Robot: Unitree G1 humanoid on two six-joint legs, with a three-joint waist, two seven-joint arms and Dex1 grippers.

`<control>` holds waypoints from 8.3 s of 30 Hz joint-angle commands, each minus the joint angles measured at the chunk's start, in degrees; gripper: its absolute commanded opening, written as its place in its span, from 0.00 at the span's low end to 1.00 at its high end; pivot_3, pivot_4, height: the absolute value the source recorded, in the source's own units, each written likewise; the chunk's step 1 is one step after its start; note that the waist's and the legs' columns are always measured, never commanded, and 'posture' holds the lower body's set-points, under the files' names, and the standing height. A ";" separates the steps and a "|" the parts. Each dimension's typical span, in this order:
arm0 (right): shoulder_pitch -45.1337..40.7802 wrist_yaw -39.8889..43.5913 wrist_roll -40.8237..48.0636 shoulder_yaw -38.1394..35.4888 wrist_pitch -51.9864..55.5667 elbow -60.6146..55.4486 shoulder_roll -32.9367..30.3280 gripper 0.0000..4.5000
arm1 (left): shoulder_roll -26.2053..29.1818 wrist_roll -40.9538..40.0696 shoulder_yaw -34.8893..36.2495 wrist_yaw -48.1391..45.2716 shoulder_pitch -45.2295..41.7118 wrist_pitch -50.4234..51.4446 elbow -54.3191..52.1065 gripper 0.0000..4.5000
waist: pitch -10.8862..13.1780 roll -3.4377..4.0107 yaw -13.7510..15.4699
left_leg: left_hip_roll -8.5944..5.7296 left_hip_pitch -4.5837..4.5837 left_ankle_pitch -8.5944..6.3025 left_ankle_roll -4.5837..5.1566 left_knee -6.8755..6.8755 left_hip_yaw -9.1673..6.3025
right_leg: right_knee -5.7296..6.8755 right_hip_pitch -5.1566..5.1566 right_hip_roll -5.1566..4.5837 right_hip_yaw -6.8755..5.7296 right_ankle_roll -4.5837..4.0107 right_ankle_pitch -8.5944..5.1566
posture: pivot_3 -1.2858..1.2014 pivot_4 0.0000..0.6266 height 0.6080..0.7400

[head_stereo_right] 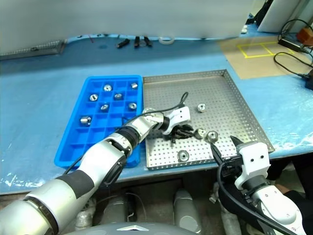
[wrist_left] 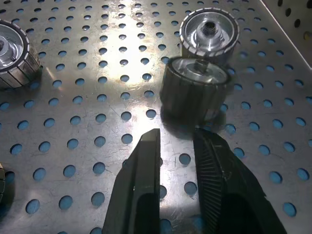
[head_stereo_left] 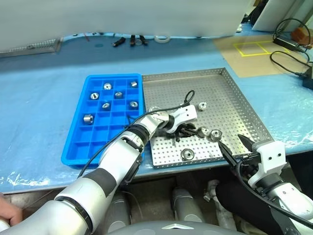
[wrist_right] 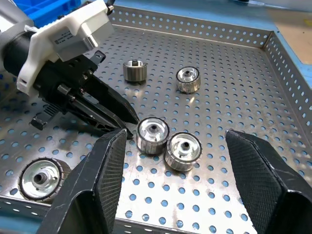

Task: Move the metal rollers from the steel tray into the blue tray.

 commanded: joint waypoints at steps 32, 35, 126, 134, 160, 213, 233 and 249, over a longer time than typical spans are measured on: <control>-5.19 2.33 0.21 1.50 1.65 1.02 -2.86 0.75 | 8.20 -8.13 -3.28 -34.43 6.42 -10.46 -11.03 0.99 | -0.01 0.02 0.41 | -0.07 0.11 -0.03 0.08 -0.11 0.09 | -0.04 0.10 -0.18 -0.01 0.02 -0.03 | 0.30 0.24 1.00; -4.20 2.28 0.04 1.45 1.12 0.96 -2.62 0.75 | 6.44 -7.48 -2.99 -32.09 6.08 -11.36 -10.03 0.99 | -0.01 0.02 0.31 | -0.07 0.11 -0.04 0.09 -0.11 0.11 | -0.04 0.10 -0.23 0.00 0.02 -0.03 | 0.29 0.24 1.00; -49.41 23.87 12.61 20.47 4.03 25.90 -10.49 0.75 | 24.93 -14.81 15.60 15.45 42.70 18.32 -78.11 0.37 | -0.23 0.35 10.09 | -0.01 -0.08 -0.04 0.39 0.06 0.43 | 0.27 0.30 -0.91 -0.73 0.27 -0.26 | 0.56 0.24 1.00; -53.85 28.26 11.02 23.84 1.29 30.64 -8.07 0.75 | 29.35 -18.68 20.95 20.31 58.51 23.94 -94.40 0.37 | -0.23 0.34 12.19 | 0.06 -0.76 0.25 -0.03 -0.12 -0.22 | 0.35 -0.13 -0.75 -1.44 0.23 -0.29 | 0.61 0.24 1.00; -61.95 34.74 7.67 26.40 0.37 38.18 -5.17 0.75 | 33.28 -22.88 25.77 22.80 77.09 20.23 -100.15 0.37 | -0.24 0.35 17.37 | 0.02 -0.78 0.58 -0.28 -0.23 -0.68 | 0.52 -0.08 -0.74 -1.68 0.19 -0.29 | 0.66 0.24 1.00; -34.02 -2.13 4.69 2.54 10.02 2.68 -4.68 0.75 | 1.17 -5.30 3.04 18.78 -4.15 -1.92 -0.71 0.79 | -0.27 0.30 5.70 | -0.18 -0.96 1.48 0.09 -0.16 -0.29 | 1.22 -0.67 -0.83 -1.38 0.23 0.09 | 0.33 0.24 1.00; -23.10 -8.32 3.70 5.69 12.59 -6.02 -1.44 0.75 | -6.51 -2.21 6.58 31.40 -4.80 3.05 2.10 0.79 | -0.27 0.29 3.08 | -0.19 -1.02 1.31 0.36 -0.11 -0.13 | 0.94 -0.63 -0.89 -1.35 0.23 0.09 | 0.29 0.24 1.00; -22.56 -7.73 2.40 5.63 10.47 -3.39 -1.48 0.75 | -3.62 -4.28 10.00 23.57 -5.30 2.33 0.55 0.79 | -0.26 0.29 2.65 | -0.18 -1.06 1.26 0.43 -0.23 -0.04 | 0.69 -0.64 -0.89 -1.35 0.24 0.09 | 0.30 0.24 1.00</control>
